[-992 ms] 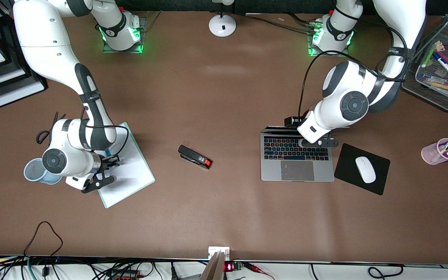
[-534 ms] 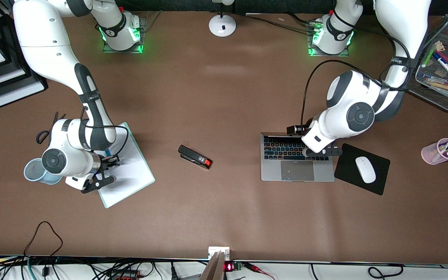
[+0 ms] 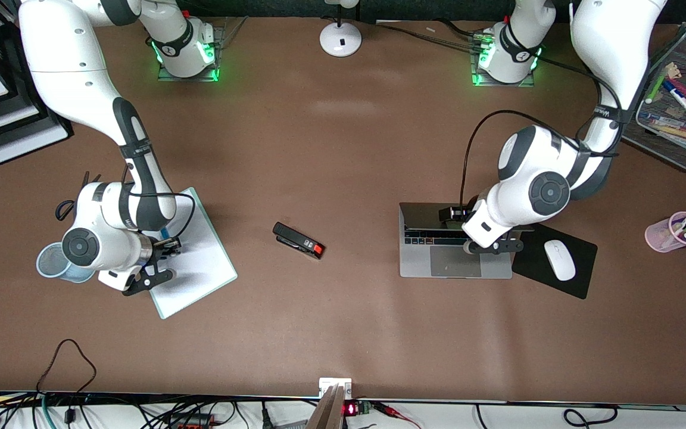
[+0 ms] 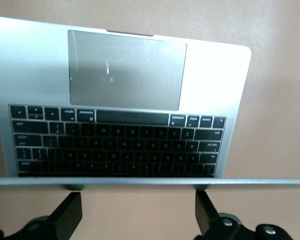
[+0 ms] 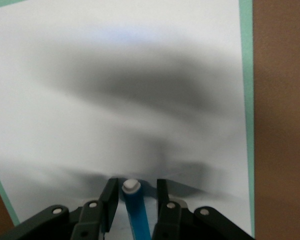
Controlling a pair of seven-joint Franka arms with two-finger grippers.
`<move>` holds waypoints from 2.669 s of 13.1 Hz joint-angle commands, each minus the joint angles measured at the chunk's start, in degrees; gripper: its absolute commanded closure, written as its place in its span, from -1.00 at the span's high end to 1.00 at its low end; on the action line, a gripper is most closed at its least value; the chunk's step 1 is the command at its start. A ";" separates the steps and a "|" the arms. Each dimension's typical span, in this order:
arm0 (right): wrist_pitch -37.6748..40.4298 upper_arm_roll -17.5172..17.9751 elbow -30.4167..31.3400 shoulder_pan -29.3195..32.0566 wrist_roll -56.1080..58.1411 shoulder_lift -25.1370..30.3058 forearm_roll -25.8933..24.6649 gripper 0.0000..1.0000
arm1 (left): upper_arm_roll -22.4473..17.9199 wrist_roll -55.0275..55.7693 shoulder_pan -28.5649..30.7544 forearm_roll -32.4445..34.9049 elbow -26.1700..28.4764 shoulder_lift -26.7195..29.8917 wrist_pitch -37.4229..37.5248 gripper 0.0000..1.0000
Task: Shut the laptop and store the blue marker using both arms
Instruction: 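Push the laptop lid down with the left gripper to close it, then lower the blue marker into the light blue cup with the right gripper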
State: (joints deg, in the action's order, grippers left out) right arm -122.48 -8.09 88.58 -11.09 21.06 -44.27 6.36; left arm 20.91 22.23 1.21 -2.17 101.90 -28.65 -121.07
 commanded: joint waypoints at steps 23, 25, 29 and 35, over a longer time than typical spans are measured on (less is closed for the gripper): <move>4.80 -0.26 -3.32 7.56 31.97 19.58 13.32 -0.87 | -2.72 0.45 -1.21 5.16 -6.71 -13.01 -10.58 1.00; 4.71 -0.44 -3.32 10.64 42.08 19.58 18.14 -0.87 | -3.51 0.45 -1.56 5.16 -6.71 -13.19 -10.67 1.00; 6.28 -0.35 -3.32 17.23 67.64 19.58 28.78 -0.89 | -3.86 0.36 -1.03 5.51 -8.20 -12.05 -9.80 1.00; 20.69 -0.26 -3.32 25.85 95.26 18.18 42.75 -0.89 | -4.12 -0.08 0.02 5.68 -8.29 -5.65 -5.76 1.00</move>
State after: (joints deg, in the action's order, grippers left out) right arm -104.58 -9.20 84.84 11.98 108.72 -25.94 44.44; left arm 17.26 22.18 0.96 2.21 93.05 -37.87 -129.26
